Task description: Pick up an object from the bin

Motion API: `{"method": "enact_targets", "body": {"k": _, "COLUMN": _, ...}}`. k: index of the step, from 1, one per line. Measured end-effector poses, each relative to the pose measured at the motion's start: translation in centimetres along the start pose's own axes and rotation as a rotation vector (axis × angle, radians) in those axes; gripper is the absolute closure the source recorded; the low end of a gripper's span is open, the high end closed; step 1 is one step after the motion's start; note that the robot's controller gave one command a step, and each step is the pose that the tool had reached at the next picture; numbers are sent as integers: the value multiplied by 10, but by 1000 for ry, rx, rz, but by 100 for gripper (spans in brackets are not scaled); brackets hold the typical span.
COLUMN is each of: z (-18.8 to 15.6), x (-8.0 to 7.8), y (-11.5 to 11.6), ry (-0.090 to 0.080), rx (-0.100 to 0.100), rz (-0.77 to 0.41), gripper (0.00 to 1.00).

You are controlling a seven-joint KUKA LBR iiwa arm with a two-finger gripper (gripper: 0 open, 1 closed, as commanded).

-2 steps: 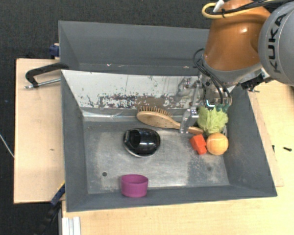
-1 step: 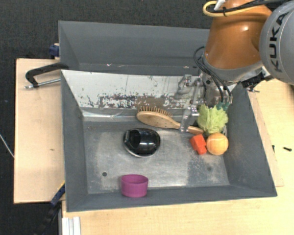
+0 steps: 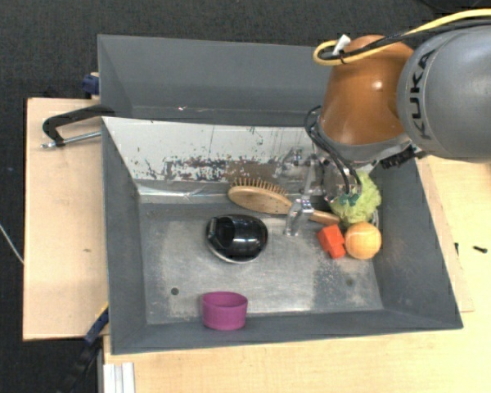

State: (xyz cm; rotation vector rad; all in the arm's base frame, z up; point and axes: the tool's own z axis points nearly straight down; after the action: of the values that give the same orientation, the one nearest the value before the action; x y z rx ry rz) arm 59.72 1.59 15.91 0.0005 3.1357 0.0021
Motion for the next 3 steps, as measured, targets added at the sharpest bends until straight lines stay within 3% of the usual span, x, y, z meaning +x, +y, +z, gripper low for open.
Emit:
{"method": "enact_targets", "body": {"k": 1, "z": 53, "x": -8, "y": -1, "ry": -16, "rx": -1, "rz": 13, "gripper": 0}}
{"method": "enact_targets", "body": {"k": 2, "z": 6, "x": -8, "y": -3, "ry": -6, "rx": 0, "rz": 115, "gripper": 0}}
{"method": "enact_targets", "body": {"k": 3, "z": 74, "x": -4, "y": -17, "ry": -2, "rx": 0, "rz": 110, "gripper": 0}}
